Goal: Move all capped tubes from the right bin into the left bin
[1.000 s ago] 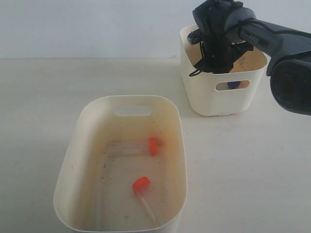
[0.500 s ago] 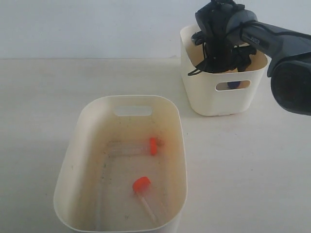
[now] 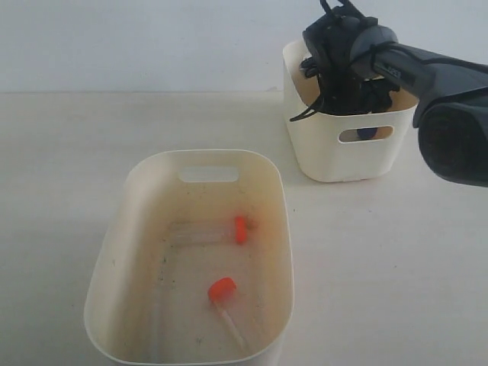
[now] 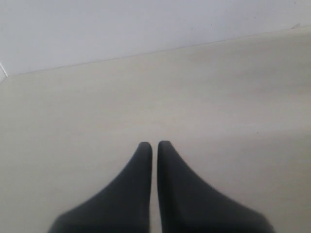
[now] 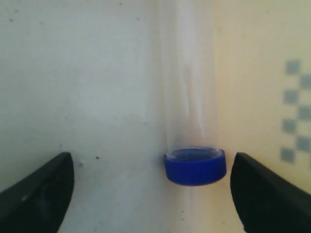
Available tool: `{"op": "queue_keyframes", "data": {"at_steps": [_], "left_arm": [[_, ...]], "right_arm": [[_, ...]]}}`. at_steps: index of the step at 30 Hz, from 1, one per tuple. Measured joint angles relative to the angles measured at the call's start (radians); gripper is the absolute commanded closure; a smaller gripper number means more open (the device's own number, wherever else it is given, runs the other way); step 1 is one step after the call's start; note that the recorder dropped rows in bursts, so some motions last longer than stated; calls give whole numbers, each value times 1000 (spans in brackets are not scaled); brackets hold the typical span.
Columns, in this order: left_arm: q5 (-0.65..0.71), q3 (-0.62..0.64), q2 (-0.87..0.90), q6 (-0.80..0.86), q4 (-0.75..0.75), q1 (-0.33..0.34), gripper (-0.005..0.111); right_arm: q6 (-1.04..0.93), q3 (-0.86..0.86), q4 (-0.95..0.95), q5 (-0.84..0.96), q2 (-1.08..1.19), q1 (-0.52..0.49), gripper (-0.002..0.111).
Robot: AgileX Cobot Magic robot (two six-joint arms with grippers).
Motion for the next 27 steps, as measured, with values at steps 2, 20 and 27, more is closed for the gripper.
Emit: {"op": "queue_keyframes", "data": {"at_steps": [2, 20, 27], "left_arm": [[0, 0, 0, 0, 0, 0, 102], [0, 0, 0, 0, 0, 0, 102], [0, 0, 0, 0, 0, 0, 102]], "right_arm": [[14, -2, -4, -2, 6, 0, 40], [64, -4, -43, -15, 14, 0, 23], [111, -4, -34, -15, 14, 0, 23]]}}
